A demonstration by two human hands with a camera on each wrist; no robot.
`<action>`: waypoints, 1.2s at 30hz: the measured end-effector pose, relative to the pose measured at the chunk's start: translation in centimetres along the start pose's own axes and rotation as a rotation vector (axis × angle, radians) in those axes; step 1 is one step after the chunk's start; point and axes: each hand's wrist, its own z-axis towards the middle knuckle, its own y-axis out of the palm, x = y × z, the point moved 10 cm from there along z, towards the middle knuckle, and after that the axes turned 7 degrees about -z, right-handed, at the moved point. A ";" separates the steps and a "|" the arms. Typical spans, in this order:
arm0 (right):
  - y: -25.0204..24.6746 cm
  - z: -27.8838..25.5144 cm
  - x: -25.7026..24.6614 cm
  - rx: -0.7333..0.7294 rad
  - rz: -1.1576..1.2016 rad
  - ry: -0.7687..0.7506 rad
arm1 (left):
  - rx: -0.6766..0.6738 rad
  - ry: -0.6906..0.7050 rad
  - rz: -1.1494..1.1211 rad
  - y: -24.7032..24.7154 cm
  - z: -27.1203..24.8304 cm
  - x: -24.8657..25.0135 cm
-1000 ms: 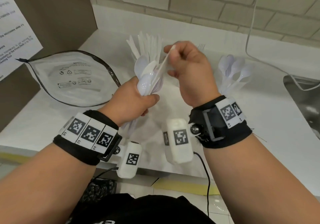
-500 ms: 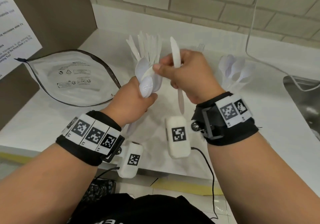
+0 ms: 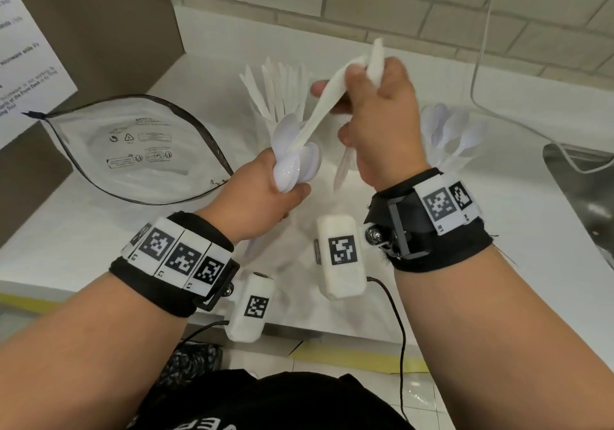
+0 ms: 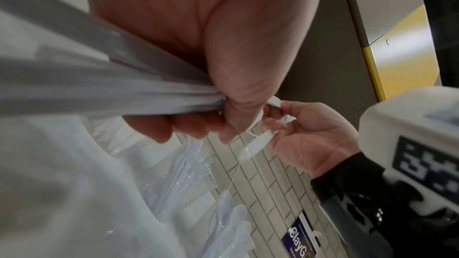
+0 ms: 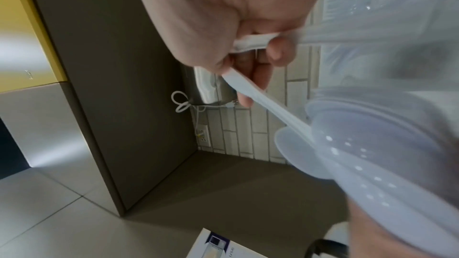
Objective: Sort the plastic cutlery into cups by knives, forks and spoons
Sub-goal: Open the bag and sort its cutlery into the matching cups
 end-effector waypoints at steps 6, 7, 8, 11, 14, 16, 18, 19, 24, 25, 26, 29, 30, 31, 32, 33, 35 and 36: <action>-5.0 0.3 -3.9 0.263 0.198 -0.180 | -0.093 0.034 -0.127 0.9 -0.2 -0.2; -5.3 0.2 -4.3 0.275 0.150 -0.203 | -0.113 0.052 -0.192 0.9 -0.3 0.0; -5.4 0.1 -4.4 0.275 0.096 -0.211 | -0.133 0.072 -0.277 0.9 -0.5 0.2; -4.4 0.1 -2.8 0.191 -0.003 -0.132 | -0.253 0.059 -0.638 1.6 -0.9 0.2; -2.4 0.1 -0.4 0.032 -0.122 -0.043 | -0.471 0.044 -1.021 2.6 -1.1 0.6; -1.2 -0.1 1.0 -0.067 -0.126 0.019 | -0.581 0.035 -1.140 3.0 -1.5 1.0; -0.5 -0.2 1.9 -0.120 -0.080 0.071 | -0.672 0.019 -1.214 3.2 -2.0 1.2; -0.1 -0.3 2.1 -0.136 -0.065 0.086 | -0.709 0.005 -1.246 3.3 -2.2 1.3; 0.5 1.1 1.1 -0.106 -0.135 0.018 | -0.758 -0.070 -1.336 3.2 -2.6 0.5; 0.5 1.8 0.5 -0.076 -0.141 -0.019 | -0.749 -0.082 -1.351 3.0 -2.5 0.3; 0.5 2.5 -0.3 -0.037 -0.131 -0.059 | -0.735 -0.095 -1.367 2.8 -2.5 0.0; 1.5 4.9 -2.5 0.055 0.005 -0.208 | -0.643 -0.129 -1.399 2.0 -2.0 -1.1; 2.2 5.7 -2.8 0.059 0.047 -0.242 | -0.614 -0.137 -1.405 1.7 -1.8 -1.4; 3.2 6.6 -2.8 0.049 0.069 -0.252 | -0.602 -0.143 -1.415 1.5 -1.8 -1.6; 4.3 7.4 -2.4 0.030 0.067 -0.241 | -0.606 -0.146 -1.428 1.3 -1.8 -1.7; 5.4 8.1 -1.9 0.004 0.045 -0.218 | -0.618 -0.148 -1.442 1.2 -1.9 -1.7; 7.5 9.6 0.0 -0.064 -0.028 -0.140 | -0.627 -0.151 -1.450 0.8 -1.9 -1.8; 8.3 10.1 1.2 -0.098 -0.064 -0.081 | -0.622 -0.152 -1.447 0.7 -1.9 -2.0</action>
